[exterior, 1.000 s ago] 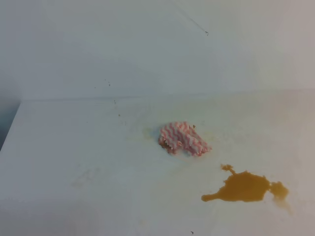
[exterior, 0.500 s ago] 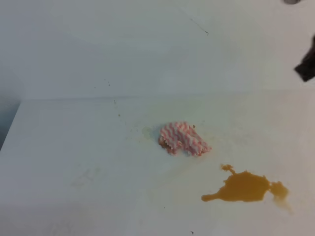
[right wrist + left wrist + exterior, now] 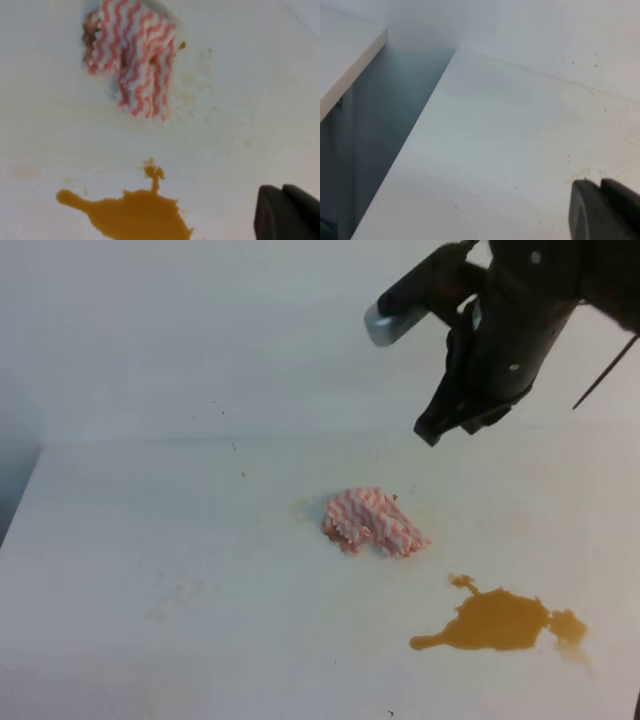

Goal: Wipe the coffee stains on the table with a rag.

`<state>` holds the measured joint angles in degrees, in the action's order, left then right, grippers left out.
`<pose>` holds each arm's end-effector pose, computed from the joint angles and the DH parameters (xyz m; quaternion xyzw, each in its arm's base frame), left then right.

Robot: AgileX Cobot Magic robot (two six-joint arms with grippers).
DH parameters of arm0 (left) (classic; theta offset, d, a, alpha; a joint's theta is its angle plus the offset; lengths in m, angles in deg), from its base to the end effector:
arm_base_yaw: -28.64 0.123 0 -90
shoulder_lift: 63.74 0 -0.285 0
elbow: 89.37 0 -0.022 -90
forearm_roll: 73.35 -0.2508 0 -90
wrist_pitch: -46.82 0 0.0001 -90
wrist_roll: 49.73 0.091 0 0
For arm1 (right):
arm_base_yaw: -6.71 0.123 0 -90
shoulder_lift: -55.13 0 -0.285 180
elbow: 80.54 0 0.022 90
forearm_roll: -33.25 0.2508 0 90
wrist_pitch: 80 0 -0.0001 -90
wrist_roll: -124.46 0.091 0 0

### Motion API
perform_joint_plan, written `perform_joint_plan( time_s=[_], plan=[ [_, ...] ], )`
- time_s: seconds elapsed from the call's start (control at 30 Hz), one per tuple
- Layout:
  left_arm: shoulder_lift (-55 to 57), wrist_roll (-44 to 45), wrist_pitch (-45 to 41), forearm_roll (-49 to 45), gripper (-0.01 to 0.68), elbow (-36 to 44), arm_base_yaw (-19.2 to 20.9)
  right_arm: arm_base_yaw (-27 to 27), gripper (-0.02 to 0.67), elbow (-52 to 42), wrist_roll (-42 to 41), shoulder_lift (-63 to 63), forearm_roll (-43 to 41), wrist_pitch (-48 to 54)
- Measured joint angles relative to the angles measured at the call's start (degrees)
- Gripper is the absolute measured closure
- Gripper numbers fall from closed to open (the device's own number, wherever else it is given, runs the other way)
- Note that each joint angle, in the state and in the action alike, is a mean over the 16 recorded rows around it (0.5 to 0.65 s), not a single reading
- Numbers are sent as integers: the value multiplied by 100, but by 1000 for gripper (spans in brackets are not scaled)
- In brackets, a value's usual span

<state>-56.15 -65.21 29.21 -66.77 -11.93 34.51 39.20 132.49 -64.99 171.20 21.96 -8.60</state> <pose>0.0542 0.0024 0.1845 -0.1757 0.7600 -0.0998 0.6177 0.3553 0.2063 0.3508 -0.3566 0.9026 -0.0519 0.2352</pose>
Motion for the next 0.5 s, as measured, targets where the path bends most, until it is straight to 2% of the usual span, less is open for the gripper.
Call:
perform_joint_plan(
  time_s=[0.5],
  plan=[
    [0, 0, 0, 0, 676, 0, 0, 0, 640, 305, 7, 1426, 421, -44]
  ],
)
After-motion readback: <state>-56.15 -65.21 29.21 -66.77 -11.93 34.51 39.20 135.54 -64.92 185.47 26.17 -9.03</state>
